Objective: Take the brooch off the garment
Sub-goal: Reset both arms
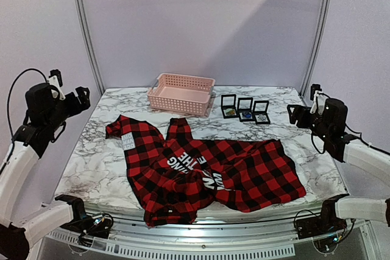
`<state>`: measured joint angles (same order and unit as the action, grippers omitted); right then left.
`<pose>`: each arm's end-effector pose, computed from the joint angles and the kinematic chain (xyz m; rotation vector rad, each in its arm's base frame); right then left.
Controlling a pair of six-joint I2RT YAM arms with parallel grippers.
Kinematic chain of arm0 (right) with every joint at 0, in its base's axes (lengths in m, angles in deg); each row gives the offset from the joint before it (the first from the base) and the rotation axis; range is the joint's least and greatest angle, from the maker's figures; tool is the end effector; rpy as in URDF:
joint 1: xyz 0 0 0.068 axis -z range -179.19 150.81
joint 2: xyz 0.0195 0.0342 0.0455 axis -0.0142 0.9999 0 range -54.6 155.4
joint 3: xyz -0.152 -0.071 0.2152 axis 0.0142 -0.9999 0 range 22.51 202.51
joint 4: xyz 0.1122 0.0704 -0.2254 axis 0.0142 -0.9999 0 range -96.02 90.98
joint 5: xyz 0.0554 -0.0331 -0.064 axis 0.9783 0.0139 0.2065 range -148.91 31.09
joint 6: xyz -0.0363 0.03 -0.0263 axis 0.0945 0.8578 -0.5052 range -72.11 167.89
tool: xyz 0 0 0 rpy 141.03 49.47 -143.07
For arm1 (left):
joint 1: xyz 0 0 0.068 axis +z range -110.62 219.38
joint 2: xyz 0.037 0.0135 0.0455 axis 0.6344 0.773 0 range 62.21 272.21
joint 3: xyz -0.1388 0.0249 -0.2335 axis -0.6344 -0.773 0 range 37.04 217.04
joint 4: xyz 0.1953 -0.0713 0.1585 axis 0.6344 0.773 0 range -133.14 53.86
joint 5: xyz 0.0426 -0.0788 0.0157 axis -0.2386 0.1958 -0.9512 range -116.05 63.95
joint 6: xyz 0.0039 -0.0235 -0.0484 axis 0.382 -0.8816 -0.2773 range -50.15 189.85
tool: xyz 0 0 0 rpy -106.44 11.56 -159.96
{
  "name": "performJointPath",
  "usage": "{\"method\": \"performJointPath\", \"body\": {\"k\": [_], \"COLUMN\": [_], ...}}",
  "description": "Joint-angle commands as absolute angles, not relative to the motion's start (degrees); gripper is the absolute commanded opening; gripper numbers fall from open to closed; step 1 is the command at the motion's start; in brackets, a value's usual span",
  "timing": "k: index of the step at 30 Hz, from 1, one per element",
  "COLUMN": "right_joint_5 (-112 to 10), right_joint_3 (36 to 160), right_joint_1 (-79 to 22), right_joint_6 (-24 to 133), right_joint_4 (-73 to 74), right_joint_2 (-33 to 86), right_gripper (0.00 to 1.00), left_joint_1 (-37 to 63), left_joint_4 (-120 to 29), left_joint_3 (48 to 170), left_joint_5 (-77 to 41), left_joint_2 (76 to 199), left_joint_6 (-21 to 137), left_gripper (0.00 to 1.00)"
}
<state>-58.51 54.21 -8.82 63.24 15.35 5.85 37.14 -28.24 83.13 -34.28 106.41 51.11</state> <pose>0.2361 0.0404 0.2508 0.0865 1.8309 0.3140 0.1802 -0.0020 0.3410 -0.3592 1.7614 -0.1328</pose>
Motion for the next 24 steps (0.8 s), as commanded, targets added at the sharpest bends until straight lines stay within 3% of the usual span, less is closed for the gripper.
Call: {"method": "performJointPath", "body": {"k": [1,9,24], "right_joint_5": [-59.7,-62.9,-64.0], "right_joint_3": [47.1,39.3,38.2], "right_joint_1": [-8.8,-8.8,-8.8], "right_joint_6": [64.3,63.7,63.0], "right_joint_4": [27.8,33.2,34.1], "right_joint_2": [2.3,1.2,-0.5], "right_gripper": [0.83,0.83,0.83], "left_joint_1": [36.6,34.8,34.6], "left_joint_4": [-33.6,-52.5,-57.4], "left_joint_3": [76.3,56.6,51.9], "left_joint_5": [-37.2,-42.4,-42.9], "left_joint_2": [104.0,101.7,103.6], "left_joint_6": [43.8,44.0,48.1], "left_gripper": [1.00,1.00,0.99]}}
